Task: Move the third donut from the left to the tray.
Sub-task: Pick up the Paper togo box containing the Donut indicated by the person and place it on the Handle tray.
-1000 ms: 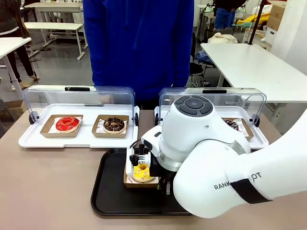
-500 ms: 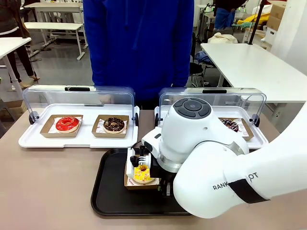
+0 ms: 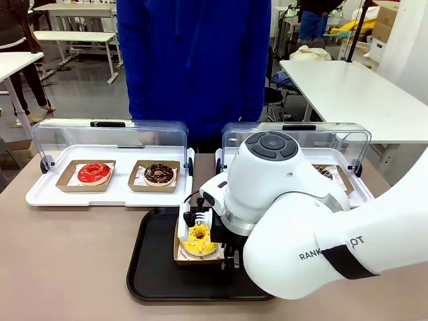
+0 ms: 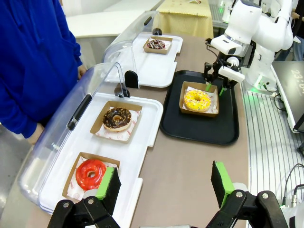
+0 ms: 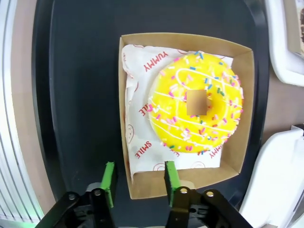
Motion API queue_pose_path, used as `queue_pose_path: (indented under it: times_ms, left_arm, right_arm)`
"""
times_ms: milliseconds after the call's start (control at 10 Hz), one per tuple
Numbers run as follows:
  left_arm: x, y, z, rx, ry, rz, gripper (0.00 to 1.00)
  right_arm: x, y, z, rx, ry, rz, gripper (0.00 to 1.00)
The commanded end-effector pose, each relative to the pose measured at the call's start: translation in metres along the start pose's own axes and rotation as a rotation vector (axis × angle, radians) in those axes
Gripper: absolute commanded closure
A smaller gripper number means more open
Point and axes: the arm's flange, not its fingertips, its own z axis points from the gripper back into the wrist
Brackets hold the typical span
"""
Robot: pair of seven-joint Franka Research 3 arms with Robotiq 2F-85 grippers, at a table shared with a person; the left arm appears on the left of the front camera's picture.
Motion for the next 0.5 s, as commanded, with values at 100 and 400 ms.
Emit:
queue_pose_path:
  times_ms: [100, 400]
  left_arm:
    - [0.001, -0.001, 0.001, -0.008, 0.000, -0.012, 0.00]
    - [0.001, -0.001, 0.001, -0.008, 0.000, -0.012, 0.00]
  right_arm:
    - [-0.049, 0.029, 0.032, -0.006, -0.018, -0.008, 0.00]
    - [-0.059, 0.030, 0.058, -0.034, -0.029, -0.013, 0.00]
